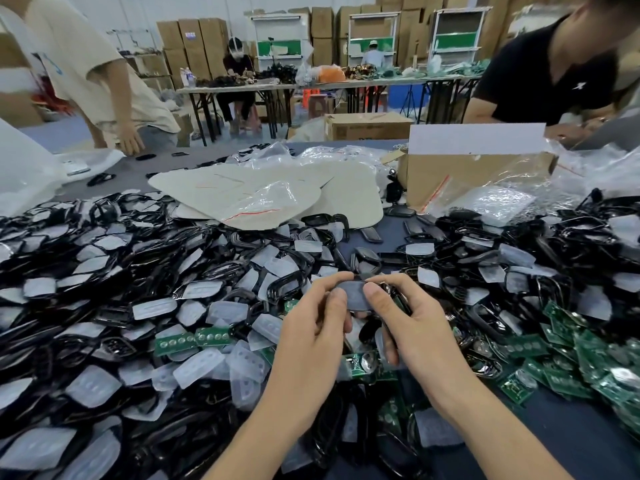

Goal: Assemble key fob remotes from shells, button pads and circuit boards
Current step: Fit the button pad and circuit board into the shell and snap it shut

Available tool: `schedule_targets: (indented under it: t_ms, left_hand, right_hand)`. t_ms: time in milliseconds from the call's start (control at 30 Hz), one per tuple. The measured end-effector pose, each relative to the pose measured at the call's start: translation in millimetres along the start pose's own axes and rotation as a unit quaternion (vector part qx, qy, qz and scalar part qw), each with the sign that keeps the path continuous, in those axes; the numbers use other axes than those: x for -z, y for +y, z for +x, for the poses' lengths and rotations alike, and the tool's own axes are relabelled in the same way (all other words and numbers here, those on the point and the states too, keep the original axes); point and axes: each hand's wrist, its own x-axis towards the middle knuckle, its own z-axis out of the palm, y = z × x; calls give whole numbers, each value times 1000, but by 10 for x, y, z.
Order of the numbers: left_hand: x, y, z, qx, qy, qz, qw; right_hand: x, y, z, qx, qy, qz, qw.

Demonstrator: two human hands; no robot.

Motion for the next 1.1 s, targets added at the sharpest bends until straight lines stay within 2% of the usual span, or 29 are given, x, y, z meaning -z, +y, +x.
schedule_targets:
  t_ms: [400, 533, 767, 933, 1100]
  left_hand:
    - [34, 38, 42, 35, -4, -104, 994]
    - [25, 33, 32, 30, -21, -95, 995]
    - [30, 27, -2, -1, -16, -14, 1000]
    - [24, 24, 3, 13, -2, -33, 999]
    - [16, 39, 9, -5, -24, -40, 999]
  right_hand:
    - [-20, -31, -57, 24, -20, 17, 999]
    - [-13, 11, -29, 6, -14, 35, 999]
    - [-4, 24, -10, -6, -4, 40, 999]
    - [4, 12, -25, 10, -16, 7, 1000]
    - [16, -27, -33, 10, -33, -3, 999]
